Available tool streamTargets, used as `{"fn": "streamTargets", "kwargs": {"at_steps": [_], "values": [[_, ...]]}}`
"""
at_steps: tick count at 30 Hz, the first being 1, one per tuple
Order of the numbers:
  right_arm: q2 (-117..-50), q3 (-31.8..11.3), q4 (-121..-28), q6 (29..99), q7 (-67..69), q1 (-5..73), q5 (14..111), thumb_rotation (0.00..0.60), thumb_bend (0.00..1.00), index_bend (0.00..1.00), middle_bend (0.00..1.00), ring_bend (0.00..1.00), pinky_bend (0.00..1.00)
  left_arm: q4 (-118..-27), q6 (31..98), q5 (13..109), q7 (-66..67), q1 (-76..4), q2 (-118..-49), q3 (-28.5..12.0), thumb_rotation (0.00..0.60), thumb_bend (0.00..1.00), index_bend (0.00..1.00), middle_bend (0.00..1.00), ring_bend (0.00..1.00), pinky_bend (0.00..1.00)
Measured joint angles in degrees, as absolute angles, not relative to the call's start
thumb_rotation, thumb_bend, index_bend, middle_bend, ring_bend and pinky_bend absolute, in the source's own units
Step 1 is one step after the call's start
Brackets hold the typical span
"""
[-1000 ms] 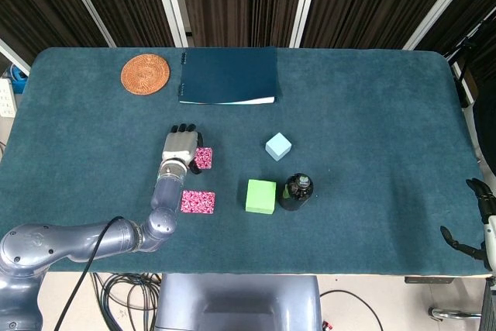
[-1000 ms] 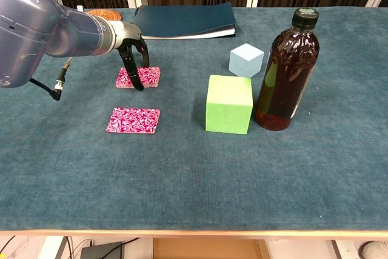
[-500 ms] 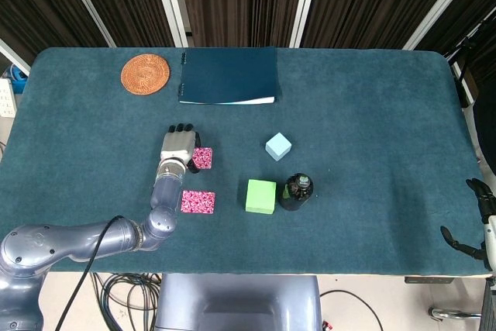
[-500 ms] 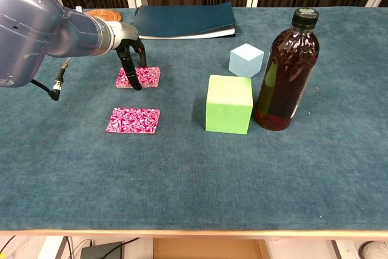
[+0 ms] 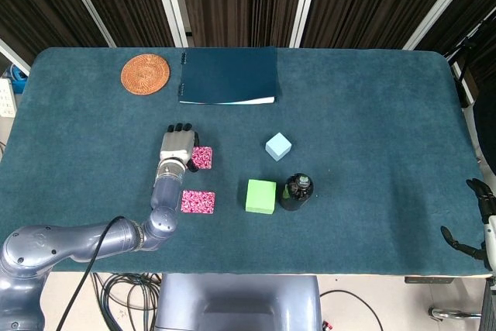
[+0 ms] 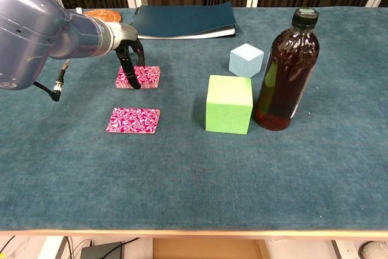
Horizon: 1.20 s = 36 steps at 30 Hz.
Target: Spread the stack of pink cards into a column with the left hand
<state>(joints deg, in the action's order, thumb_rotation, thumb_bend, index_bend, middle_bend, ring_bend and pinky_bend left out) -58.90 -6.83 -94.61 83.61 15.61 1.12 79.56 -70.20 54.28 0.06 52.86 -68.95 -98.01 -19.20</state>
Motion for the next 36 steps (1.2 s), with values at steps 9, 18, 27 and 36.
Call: {"fn": "streamTargets", "kwargs": {"at_steps": [9, 18, 27, 36], "values": [[-58.89, -6.83, -94.65, 83.51, 15.72, 1.14, 79.54, 0.6, 0.27, 0.1, 0.07, 0.14, 0.19, -69.99, 54.87, 0.25, 53.3, -68.73, -98.17, -19.36, 0.6, 0.2, 0.48, 0.16, 0.02, 0.0], [-58.84, -6.8, -94.72, 83.4, 15.83, 1.16, 79.55, 0.6, 0.27, 0.1, 0.07, 0.14, 0.19, -70.27, 55.6, 0.81, 53.6, -68.52, -98.18, -19.81, 0.6, 0.2, 0.48, 0.16, 0.02, 0.0], [-58.75, -6.76, -94.83, 83.22, 15.98, 1.2, 79.52, 0.6, 0.27, 0.1, 0.07, 0.14, 0.19, -70.94, 56.06, 0.28, 54.55, -68.5, -97.91, -20.22, 0.6, 0.2, 0.48, 0.16, 0.02, 0.0], [-58.71, -6.75, -94.91, 83.09, 16.26, 1.22, 79.5, 0.6, 0.27, 0.1, 0.07, 0.14, 0.19, -72.38, 56.77, -0.92, 55.86, -68.51, -96.57, -20.9, 0.6, 0.22, 0.48, 0.16, 0.02, 0.0]]}}
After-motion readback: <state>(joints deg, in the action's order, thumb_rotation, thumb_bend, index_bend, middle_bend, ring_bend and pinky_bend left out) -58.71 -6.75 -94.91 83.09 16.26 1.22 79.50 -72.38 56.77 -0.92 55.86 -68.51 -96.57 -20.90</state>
